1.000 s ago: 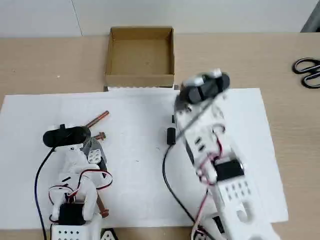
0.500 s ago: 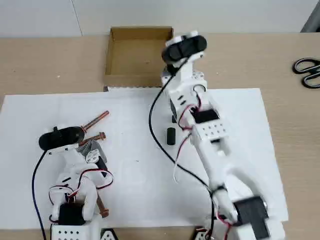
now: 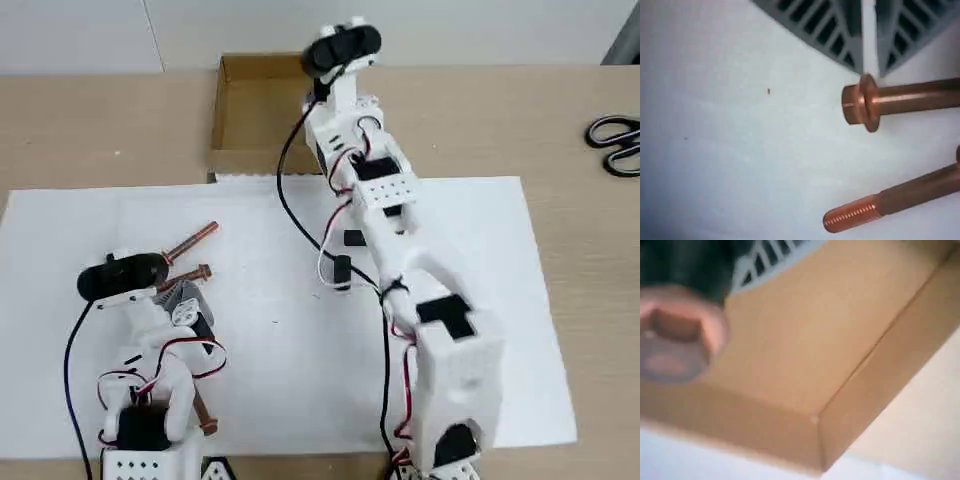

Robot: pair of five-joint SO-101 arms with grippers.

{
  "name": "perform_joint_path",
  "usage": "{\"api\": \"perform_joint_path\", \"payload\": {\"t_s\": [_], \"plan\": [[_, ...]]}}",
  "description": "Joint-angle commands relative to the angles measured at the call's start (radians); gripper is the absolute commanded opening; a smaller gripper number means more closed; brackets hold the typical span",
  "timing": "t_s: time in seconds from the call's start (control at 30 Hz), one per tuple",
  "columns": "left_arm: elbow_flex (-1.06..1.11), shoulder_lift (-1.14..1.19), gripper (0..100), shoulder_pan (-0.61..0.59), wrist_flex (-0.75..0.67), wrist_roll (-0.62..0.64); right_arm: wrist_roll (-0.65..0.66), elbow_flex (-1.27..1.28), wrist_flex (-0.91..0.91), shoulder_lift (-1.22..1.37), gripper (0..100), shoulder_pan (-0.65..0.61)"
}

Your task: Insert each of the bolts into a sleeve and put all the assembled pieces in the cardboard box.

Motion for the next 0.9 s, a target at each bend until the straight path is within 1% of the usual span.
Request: {"api": "perform_joint_path", "payload": {"t_s": [0.0, 0.13, 0.27, 0.33, 0.47, 0.53, 0.63, 0.73, 0.87], "plan": [[-0.007, -0.012, 1, 0.0, 0.005, 0.006, 0.041, -0.155, -0.027, 0.056, 0.3, 0.005], [-0.007, -0.012, 1, 0.0, 0.005, 0.006, 0.043, -0.204, -0.018, 0.127, 0.4, 0.007], [-0.007, -0.012, 1, 0.0, 0.005, 0.006, 0.043, -0.206, 0.071, 0.134, 1.0, -0.004], [-0.007, -0.012, 1, 0.0, 0.005, 0.006, 0.043, -0.206, 0.091, 0.134, 5.5, -0.004], [-0.007, -0.012, 1, 0.0, 0.005, 0.006, 0.044, -0.206, 0.102, 0.133, 20.4, -0.007], [-0.007, -0.012, 1, 0.0, 0.005, 0.006, 0.044, -0.207, 0.102, 0.133, 23.6, -0.008], [-0.007, -0.012, 1, 0.0, 0.005, 0.006, 0.044, -0.23, 0.104, 0.133, 21.1, -0.01], [-0.007, -0.012, 1, 0.0, 0.005, 0.006, 0.043, -0.25, 0.105, 0.094, 16.2, -0.01], [-0.007, -0.012, 1, 0.0, 0.005, 0.006, 0.038, -0.25, 0.222, -0.007, 9.1, -0.019]]}}
